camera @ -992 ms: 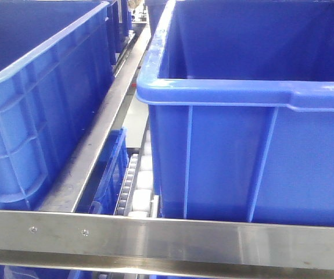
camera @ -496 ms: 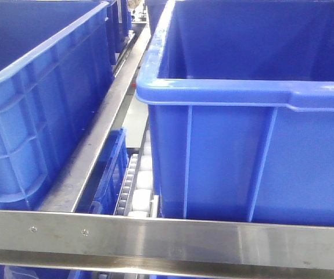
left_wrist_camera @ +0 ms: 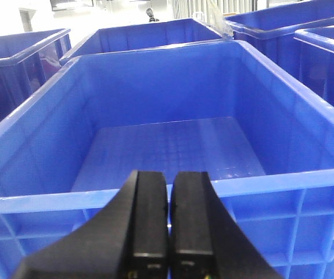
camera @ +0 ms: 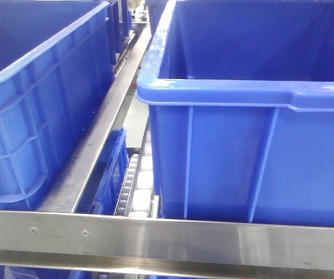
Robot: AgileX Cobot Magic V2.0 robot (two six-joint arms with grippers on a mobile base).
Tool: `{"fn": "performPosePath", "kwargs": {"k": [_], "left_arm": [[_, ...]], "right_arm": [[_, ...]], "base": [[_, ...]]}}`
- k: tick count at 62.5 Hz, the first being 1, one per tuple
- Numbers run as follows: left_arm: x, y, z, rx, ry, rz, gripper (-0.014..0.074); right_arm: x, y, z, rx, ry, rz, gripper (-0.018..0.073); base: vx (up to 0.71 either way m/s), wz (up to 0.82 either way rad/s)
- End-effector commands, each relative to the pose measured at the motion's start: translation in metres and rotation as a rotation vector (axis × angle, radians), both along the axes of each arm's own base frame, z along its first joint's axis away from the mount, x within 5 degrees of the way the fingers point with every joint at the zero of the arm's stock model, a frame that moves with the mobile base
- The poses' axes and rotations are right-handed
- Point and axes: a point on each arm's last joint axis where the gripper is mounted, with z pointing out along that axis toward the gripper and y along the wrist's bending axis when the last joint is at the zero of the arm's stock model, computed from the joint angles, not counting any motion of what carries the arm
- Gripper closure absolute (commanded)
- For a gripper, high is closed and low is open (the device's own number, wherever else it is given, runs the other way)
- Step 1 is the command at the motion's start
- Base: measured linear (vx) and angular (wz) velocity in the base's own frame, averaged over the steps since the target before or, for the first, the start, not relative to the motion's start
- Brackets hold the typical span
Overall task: Pick red cube and place on left shelf
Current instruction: 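Lift the open right gripper out of the blue crate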
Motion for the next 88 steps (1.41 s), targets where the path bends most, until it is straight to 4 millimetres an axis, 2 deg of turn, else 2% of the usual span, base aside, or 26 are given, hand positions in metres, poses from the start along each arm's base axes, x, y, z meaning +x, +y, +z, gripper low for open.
{"fn": "performPosePath", "kwargs": {"k": [1, 13, 24, 37, 69, 88], "left_arm": [[0.001, 0.000, 0.000, -0.013, -0.053, -0.001, 0.0491], [0.001, 0.000, 0.000, -0.013, -0.053, -0.001, 0.0491], [0.001, 0.000, 0.000, -0.013, -0.053, -0.001, 0.0491], [0.001, 0.000, 0.000, -0.013, -0.053, -0.001, 0.0491], [0.001, 0.000, 0.000, -0.013, -0.053, -0.001, 0.0491], [0.001, 0.000, 0.000, -0.013, -0.053, -0.001, 0.0491]], "right_arm": [[-0.002, -0.001, 0.016, 0.004, -0.127, 0.000, 0.0508], [-0.024, -0.011, 0.009, 0.010, -0.232, -0.072, 0.0508], [-0.039, -0.020, -0.017, 0.006, -0.309, -0.195, 0.0508], [-0.044, -0.022, -0.046, 0.023, -0.362, -0.244, 0.0508], [-0.044, -0.022, -0.048, 0.027, -0.346, -0.245, 0.0508], [-0.045, -0.022, -0.043, 0.004, -0.400, -0.241, 0.0508]], "base": [[0.00, 0.00], [0.00, 0.00], [0.00, 0.00], [0.00, 0.00], [0.00, 0.00], [0.00, 0.00]]}}
